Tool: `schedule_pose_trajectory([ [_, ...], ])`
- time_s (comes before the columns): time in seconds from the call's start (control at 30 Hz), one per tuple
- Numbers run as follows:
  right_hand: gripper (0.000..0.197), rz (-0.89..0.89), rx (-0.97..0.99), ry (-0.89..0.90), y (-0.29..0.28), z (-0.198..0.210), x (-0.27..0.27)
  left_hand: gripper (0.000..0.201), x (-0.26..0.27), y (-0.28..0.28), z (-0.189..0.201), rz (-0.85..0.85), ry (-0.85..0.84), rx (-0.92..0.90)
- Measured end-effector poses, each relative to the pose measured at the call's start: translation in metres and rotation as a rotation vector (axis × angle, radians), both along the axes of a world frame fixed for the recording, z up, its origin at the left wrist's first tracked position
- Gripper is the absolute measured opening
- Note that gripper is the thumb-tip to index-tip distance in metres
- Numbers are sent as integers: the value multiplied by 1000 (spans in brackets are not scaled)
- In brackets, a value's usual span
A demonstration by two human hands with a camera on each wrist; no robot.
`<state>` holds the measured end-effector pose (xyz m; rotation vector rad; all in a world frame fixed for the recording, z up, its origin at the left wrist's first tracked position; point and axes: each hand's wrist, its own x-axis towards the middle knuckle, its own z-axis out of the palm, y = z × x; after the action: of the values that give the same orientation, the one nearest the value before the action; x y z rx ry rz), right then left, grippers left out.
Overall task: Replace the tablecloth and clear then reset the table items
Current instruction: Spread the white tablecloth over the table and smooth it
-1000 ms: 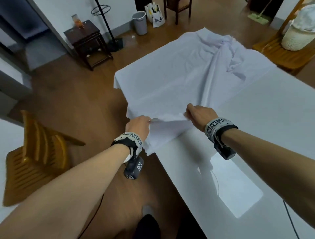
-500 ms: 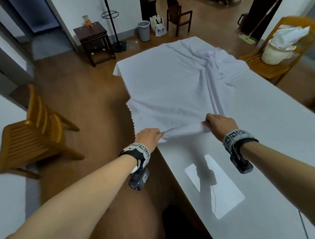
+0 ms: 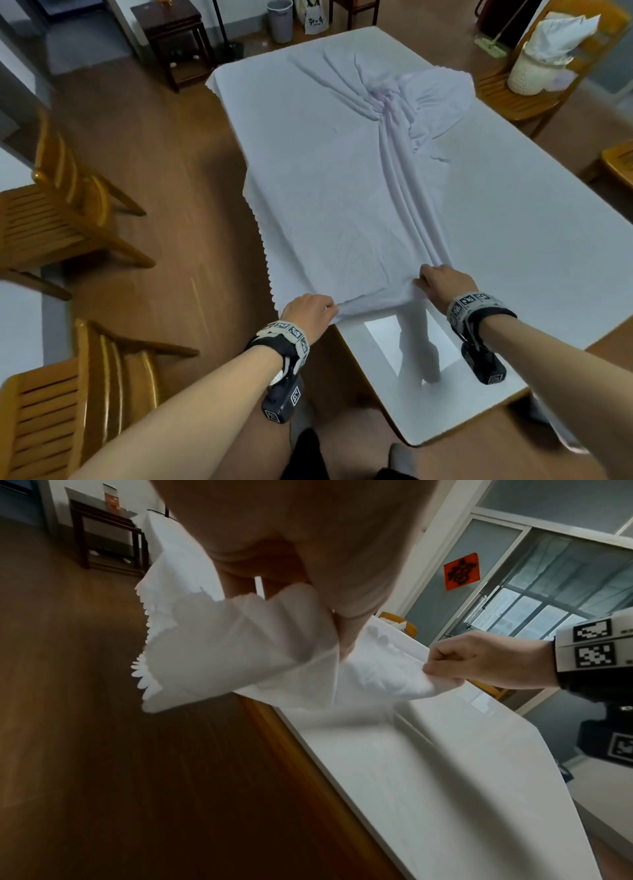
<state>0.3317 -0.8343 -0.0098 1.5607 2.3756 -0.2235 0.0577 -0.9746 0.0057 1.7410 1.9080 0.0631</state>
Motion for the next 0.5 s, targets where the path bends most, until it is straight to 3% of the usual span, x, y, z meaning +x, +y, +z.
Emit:
schedule_pose_trajectory([
  [0.13, 26, 45, -91, 28, -12, -33, 44, 29, 57, -29, -22, 33, 38, -59],
  [0.27, 30, 125, -188, 174, -28, -48, 85, 31, 113, -54, -40, 13, 127, -274],
  [0.37, 33, 141, -175, 272, -41, -34, 123, 32, 155, -58, -35, 17, 175, -368],
  [0.5, 31, 130, -138, 301, -35, -3, 168, 31, 196, -31, -1, 20, 199, -299],
])
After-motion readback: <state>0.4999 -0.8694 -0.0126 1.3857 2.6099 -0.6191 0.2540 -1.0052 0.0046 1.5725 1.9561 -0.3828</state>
